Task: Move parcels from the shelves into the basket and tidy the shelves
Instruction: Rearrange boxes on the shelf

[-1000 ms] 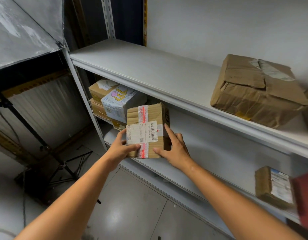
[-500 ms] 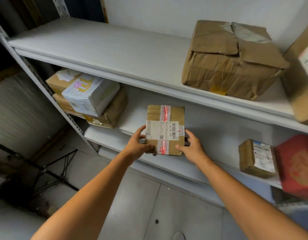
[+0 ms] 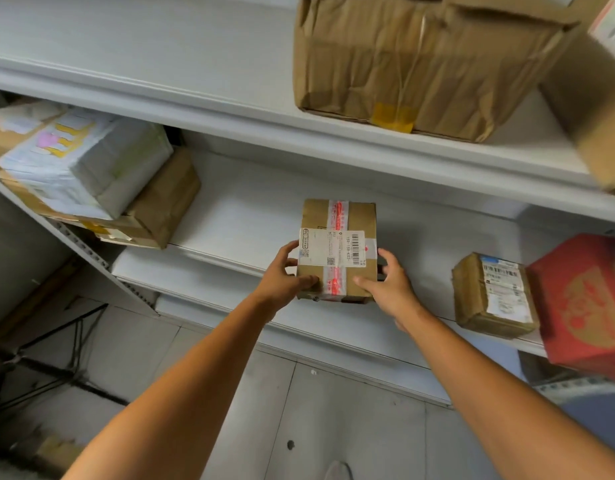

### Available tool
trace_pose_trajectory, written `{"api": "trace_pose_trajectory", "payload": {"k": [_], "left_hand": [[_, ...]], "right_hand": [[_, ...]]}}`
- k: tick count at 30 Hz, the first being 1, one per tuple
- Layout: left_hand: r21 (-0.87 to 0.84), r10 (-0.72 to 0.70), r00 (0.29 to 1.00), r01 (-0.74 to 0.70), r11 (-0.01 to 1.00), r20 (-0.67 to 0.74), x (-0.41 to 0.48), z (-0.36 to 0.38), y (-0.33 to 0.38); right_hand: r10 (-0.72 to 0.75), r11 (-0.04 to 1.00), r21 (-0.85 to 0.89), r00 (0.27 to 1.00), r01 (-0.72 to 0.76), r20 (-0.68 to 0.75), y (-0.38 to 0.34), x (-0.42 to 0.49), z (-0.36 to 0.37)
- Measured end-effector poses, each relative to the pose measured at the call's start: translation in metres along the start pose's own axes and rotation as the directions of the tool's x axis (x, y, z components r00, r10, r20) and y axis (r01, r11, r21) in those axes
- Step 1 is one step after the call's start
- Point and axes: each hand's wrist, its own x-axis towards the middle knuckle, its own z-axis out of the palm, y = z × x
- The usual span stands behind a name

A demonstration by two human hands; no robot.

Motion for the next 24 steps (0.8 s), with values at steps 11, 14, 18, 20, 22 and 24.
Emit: {"api": "trace_pose_trajectory", "payload": {"k": [11, 14, 18, 20, 22, 24], "left_hand": [[0.02, 0.036, 0.999, -0.036, 0.999, 0.001, 0.044, 0.017, 0.0], [0.083, 0.002, 0.999, -0.006, 0.997, 0.041, 0.042, 0.018, 0.01], [0.346, -0.033, 0.999, 0.033, 0.938, -0.005, 0.03, 0.013, 0.028], [0.49, -0.025, 0.998, 0.054, 0.87, -0.066, 0.019, 0.004, 0.039], [0.57, -0.007, 0.993, 0.072, 0.818, -0.116, 0.007, -0.01, 0.047], [0.611, 0.003, 0.986, 0.1, 0.785, -0.166, -0.007, -0.031, 0.054]], "right_hand": [[-0.013, 0.999, 0.042, 0.999, 0.014, -0.039, 0.011, 0.029, -0.016], [-0.018, 0.999, -0.038, 1.0, 0.017, -0.012, -0.001, 0.031, -0.022], [-0.069, 0.914, -0.397, 0.997, 0.082, 0.046, -0.031, 0.027, -0.022], [-0.08, 0.781, -0.614, 0.993, 0.113, 0.082, -0.049, 0.021, -0.02], [-0.083, 0.664, -0.733, 0.989, 0.145, 0.12, -0.066, 0.016, -0.016], [-0.091, 0.622, -0.757, 0.979, 0.198, 0.181, -0.081, 0.014, -0.009]]}}
